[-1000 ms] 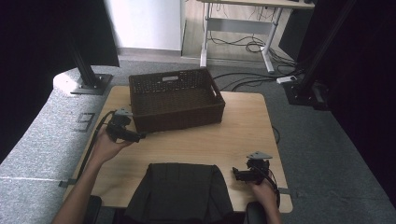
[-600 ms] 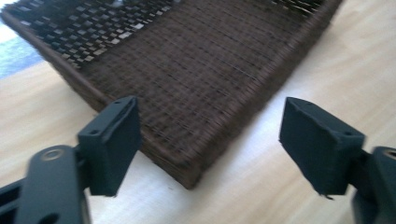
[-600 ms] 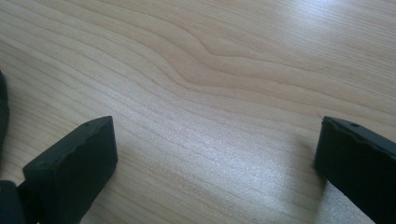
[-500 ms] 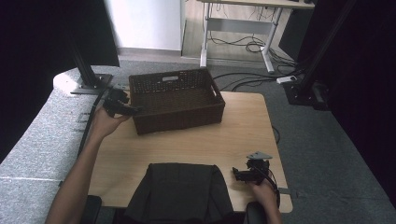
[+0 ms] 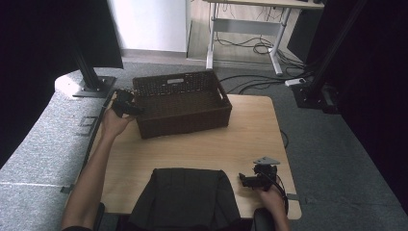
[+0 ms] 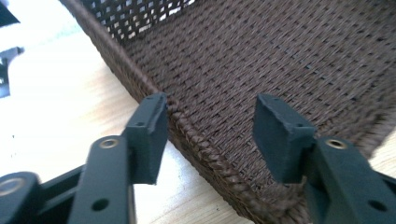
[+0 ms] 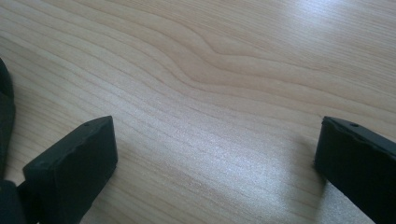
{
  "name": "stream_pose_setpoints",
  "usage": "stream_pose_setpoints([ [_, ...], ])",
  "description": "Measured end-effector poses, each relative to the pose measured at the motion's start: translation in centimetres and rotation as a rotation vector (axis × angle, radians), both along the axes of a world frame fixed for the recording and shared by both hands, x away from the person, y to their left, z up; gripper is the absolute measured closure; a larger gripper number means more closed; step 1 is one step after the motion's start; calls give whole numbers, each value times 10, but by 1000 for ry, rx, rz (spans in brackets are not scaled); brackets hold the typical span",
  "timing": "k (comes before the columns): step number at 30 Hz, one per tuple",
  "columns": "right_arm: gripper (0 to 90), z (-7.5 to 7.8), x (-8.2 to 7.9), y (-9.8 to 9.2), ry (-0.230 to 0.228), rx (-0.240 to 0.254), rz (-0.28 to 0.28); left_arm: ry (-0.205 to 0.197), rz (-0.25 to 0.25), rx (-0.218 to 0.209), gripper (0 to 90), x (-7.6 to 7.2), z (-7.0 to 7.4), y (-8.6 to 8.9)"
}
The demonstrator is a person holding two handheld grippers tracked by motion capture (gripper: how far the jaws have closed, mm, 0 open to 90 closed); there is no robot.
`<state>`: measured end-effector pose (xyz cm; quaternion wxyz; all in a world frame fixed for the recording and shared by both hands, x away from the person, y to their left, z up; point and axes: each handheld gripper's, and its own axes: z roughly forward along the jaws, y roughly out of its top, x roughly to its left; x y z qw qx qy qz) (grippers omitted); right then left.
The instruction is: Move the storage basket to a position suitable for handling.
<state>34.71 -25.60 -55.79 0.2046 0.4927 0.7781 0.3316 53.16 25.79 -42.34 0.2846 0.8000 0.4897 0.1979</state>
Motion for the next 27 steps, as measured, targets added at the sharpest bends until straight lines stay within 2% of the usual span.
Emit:
stream_pose_setpoints([
  [3,0,0,0,0,0,0,1,0,28,16,510,2,-6,1],
  [6,0,0,0,0,0,0,1,-5,46,-16,556,2,-7,4],
  [7,0,0,0,0,0,0,1,-6,53,-5,574,2,-7,5],
  [8,0,0,0,0,0,0,1,-6,73,19,582,3,-7,5],
  [9,0,0,0,0,0,0,1,4,79,10,533,4,-8,6],
  [11,0,0,0,0,0,0,1,21,81,-32,541,6,-10,8],
  [18,0,0,0,0,0,0,1,27,95,-18,608,7,-12,4],
  [20,0,0,0,0,0,0,1,31,98,-3,625,7,-11,3],
  [27,0,0,0,0,0,0,1,32,99,17,643,6,-11,1],
])
